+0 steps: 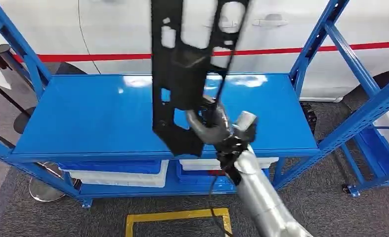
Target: Take the parts from the cabinet and place them on the table.
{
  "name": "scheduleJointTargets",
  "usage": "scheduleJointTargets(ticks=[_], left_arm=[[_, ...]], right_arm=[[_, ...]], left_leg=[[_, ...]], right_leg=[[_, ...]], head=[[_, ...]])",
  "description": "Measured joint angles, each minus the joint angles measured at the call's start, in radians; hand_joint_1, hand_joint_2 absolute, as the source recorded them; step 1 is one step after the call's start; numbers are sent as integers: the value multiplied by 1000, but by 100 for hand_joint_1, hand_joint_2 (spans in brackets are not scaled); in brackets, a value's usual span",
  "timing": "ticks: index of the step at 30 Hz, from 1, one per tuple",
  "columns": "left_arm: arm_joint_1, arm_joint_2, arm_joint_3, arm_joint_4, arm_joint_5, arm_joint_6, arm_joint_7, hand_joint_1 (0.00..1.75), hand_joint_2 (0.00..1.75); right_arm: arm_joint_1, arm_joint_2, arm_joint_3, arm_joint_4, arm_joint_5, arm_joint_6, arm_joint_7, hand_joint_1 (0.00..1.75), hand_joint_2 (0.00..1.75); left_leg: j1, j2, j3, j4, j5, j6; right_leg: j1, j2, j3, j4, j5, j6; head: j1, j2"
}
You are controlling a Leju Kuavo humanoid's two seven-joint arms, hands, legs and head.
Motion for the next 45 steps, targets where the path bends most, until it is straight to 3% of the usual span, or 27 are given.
scheduleJointTargets(ticks=[2, 5, 6, 7, 10, 11, 12, 13, 15, 16, 17, 20, 21, 23, 25, 26, 27, 29, 31, 32, 35, 37, 38, 40, 42, 43, 45], left_arm=[[0, -6, 0, 0, -6, 4, -14, 0, 0], [-2, -9, 0, 0, -11, 9, -20, 0, 0], [-6, -9, 0, 0, -11, 10, -21, 0, 0], [-8, -9, 0, 0, -12, 10, -21, 0, 0], [-10, -12, -1, 0, -11, 9, -16, 0, 0], [-9, -13, -1, 0, -11, 10, -13, 0, 0], [-9, -13, -1, 1, -11, 10, -12, 0, 0], [-10, -13, -1, 1, -11, 10, -12, 0, 0], [-12, -13, -1, 0, -11, 10, -11, 0, 0], [-13, -12, -1, 0, -9, 10, -10, 0, 0], [-14, -12, -1, 0, -6, 10, -3, 0, 0], [-14, -11, 1, 1, 2, 15, 26, 0, 0], [-15, -10, 3, 1, 8, 18, 34, 0, 0], [-19, -5, 11, 1, 24, 20, 42, 0, 0], [-18, 3, 25, 1, 47, 21, 42, 0, 0], [-17, 5, 35, 1, 61, 22, 43, 0, 0], [-17, 7, 43, 1, 69, 29, 50, 0, 0], [-17, 8, 61, 1, 87, 52, 74, 0, 0], [-20, 6, 77, 1, 96, 82, 96, 0, 0], [-22, 4, 83, 1, 97, 96, 103, 0, 0], [-23, -11, 87, 1, 80, 111, 107, 0, 0], [-20, -18, 87, 1, 68, 107, 103, 0, 0], [-19, -18, 87, 1, 64, 106, 101, 0, 0], [-19, -24, 87, 1, 62, 103, 100, 0, 0], [-16, -26, 87, 1, 50, 95, 98, 0, 0], [-14, -26, 85, 1, 42, 85, 96, 0, 0], [-10, -21, 77, 1, 26, 63, 93, 0, 0]], right_arm=[[45, -31, -1, -133, -82, 73, 6, 166, 175], [84, -56, 8, -245, -150, 144, 35, 166, 175], [91, -59, 12, -268, -153, 147, 42, 166, 175], [94, -62, 18, -287, -163, 154, 45, 166, 175], [97, -69, 44, -310, -226, 215, 49, 166, 175], [100, -70, 55, -312, -233, 227, 46, 166, 175], [105, -71, 71, -314, -236, 235, 41, 166, 175], [109, -72, 83, -318, -236, 237, 40, 166, 175], [110, -72, 103, -329, -236, 237, 40, 166, 175], [110, -72, 108, -334, -236, 239, 39, 166, 175], [110, -73, 114, -340, -239, 243, 35, 166, 175], [117, -74, 143, -363, -229, 242, 14, 166, 175], [117, -73, 156, -374, -217, 229, 11, 166, 175], [118, -73, 187, -396, -197, 204, 11, 166, 175], [125, -73, 218, -414, -183, 183, 10, 166, 175], [132, -73, 233, -420, -175, 172, 9, 166, 175], [136, -73, 245, -423, -173, 167, 9, 166, 175], [134, -64, 266, -431, -178, 168, 24, 166, 175], [122, -46, 287, -441, -203, 182, 57, 166, 175], [114, -39, 300, -444, -220, 186, 74, 166, 175], [114, -37, 314, -446, -256, 195, 78, 166, 175], [119, -45, 315, -446, -272, 200, 62, 166, 175], [121, -48, 314, -446, -275, 203, 55, 166, 175], [128, -55, 314, -446, -279, 207, 47, 166, 175], [137, -67, 314, -443, -274, 202, 37, 166, 175], [144, -76, 314, -438, -260, 191, 25, 166, 175], [159, -96, 314, -425, -229, 169, -13, 166, 175]], left_leg=[[-7, 3, -3, 3, -4, -8], [-6, 11, 3, -7, -5, -23], [-9, 11, 3, -4, -12, -29], [-6, 12, -3, 17, -30, -31], [-4, 12, -108, 251, -148, -40], [-4, 12, -132, 302, -160, -42], [-4, 12, -138, 312, -149, -42], [-4, 12, -120, 272, -118, -40], [-5, 12, -32, 91, -25, -31], [-6, 12, 1, 16, -10, -23], [-13, 12, 13, 2, -16, -21], [-17, 10, 6, 6, -7, -10], [-8, 11, 5, -6, 2, 0], [-3, 17, 2, -15, 14, 11], [-4, 18, -9, -14, 20, 13], [-3, 19, -15, -12, 23, 12], [-3, 19, -21, -10, 27, 11], [-2, 18, -32, -6, 33, 6], [-1, 16, -37, -4, 36, -3], [-4, 15, -40, -4, 40, -10], [-2, 14, -38, -14, 54, -33], [2, 15, -47, -7, 52, -45], [2, 15, -61, 23, 17, -42], [2, 15, -120, 178, -81, -41], [-1, 15, -162, 306, -127, -41], [-3, 15, -152, 302, -112, -38], [-10, 15, -63, 162, -38, -23]], right_leg=[[9, -2, 28, -70, 3, -8], [10, 6, 26, -67, 3, -15], [-2, 4, 32, -79, 8, -23], [-1, 2, 35, -83, 9, -26], [2, -2, 35, -82, 7, -38], [4, -2, 35, -81, 7, -39], [5, -2, 36, -79, 6, -40], [6, -1, 36, -77, 5, -41], [8, 1, 38, -71, 1, -38], [9, 0, 38, -68, -2, -35], [17, 1, 35, -61, -3, -30], [10, -1, 33, -65, 7, -17], [17, 1, 32, -63, 8, -11], [11, 0, 10, -12, -58, -1], [1, 0, -45, 139, -149, 9], [-2, 0, -69, 210, -179, 13], [-6, -1, -75, 241, -181, 15], [-13, -3, -17, 160, -126, 18], [-16, -3, 98, -23, -63, 15], [-13, -2, 129, -82, -78, 12], [0, 1, 114, -79, -66, -10], [-7, -3, 114, -96, -45, -33], [-5, -3, 108, -97, -39, -42], [3, -5, 97, -96, -33, -53], [14, -5, 88, -94, -28, -58], [19, -5, 87, -93, -27, -58], [28, -5, 88, -89, -28, -59]], head=[[0, 0], [-1, 0], [-1, 0], [-1, 0], [-2, 0], [-2, 0], [-2, 0], [-2, 0], [-2, 0], [-2, 0], [-2, 0], [-1, 0], [-1, 0], [5, 0], [4, 0], [5, 0], [4, 0], [5, 0], [5, 0], [4, 0], [3, 0], [3, 0], [4, 0], [3, 0], [3, 0], [3, 0], [3, 0]])
